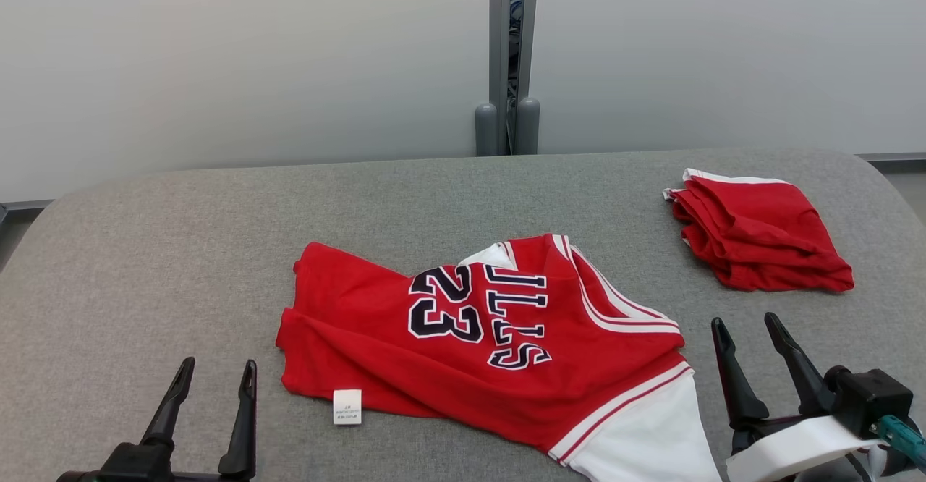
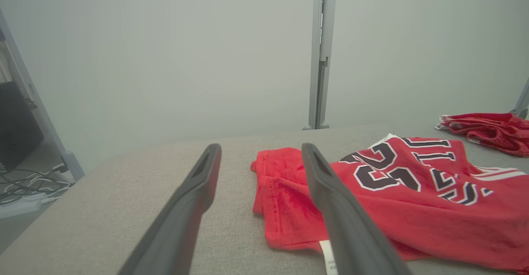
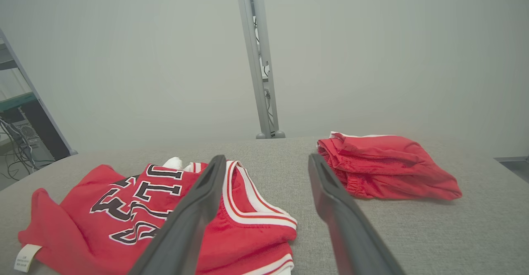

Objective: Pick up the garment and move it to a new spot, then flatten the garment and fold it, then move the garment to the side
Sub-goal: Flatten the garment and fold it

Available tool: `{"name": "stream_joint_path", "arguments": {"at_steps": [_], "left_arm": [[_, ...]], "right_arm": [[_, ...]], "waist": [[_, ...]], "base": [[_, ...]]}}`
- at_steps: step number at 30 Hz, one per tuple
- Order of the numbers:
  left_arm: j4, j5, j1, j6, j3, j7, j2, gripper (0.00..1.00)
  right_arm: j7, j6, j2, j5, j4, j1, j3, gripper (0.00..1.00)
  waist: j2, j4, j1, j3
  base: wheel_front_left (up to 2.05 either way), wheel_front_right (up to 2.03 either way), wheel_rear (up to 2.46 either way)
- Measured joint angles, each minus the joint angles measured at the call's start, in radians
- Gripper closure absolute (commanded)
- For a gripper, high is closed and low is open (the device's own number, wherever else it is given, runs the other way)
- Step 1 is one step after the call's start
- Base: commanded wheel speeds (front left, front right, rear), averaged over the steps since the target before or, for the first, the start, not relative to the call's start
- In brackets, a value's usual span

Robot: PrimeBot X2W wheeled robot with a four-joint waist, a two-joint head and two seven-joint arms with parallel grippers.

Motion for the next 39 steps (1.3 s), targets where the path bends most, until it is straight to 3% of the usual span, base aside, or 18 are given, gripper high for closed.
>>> {"name": "stream_joint_path", "arguments": {"at_steps": [16, 39], "left_arm": [[0.064, 0.032, 0.008, 0.043, 0.004, 0.021, 0.035, 0.00], [0.059, 0.005, 0.003, 0.045, -0.006, 0.010, 0.037, 0.00]], "right_arm": [[0.035, 0.000, 0.020, -0.029, -0.026, 0.021, -0.026, 0.00], [0.043, 0.000, 0.025, -0.033, -0.021, 0.020, -0.018, 0.00]], "waist": [[0.0000, 0.007, 0.0001, -0.007], [0.0000, -0.001, 0.0001, -0.001]], "base": [[0.00, 0.00, 0.00], [0.00, 0.00, 0.00]]}}
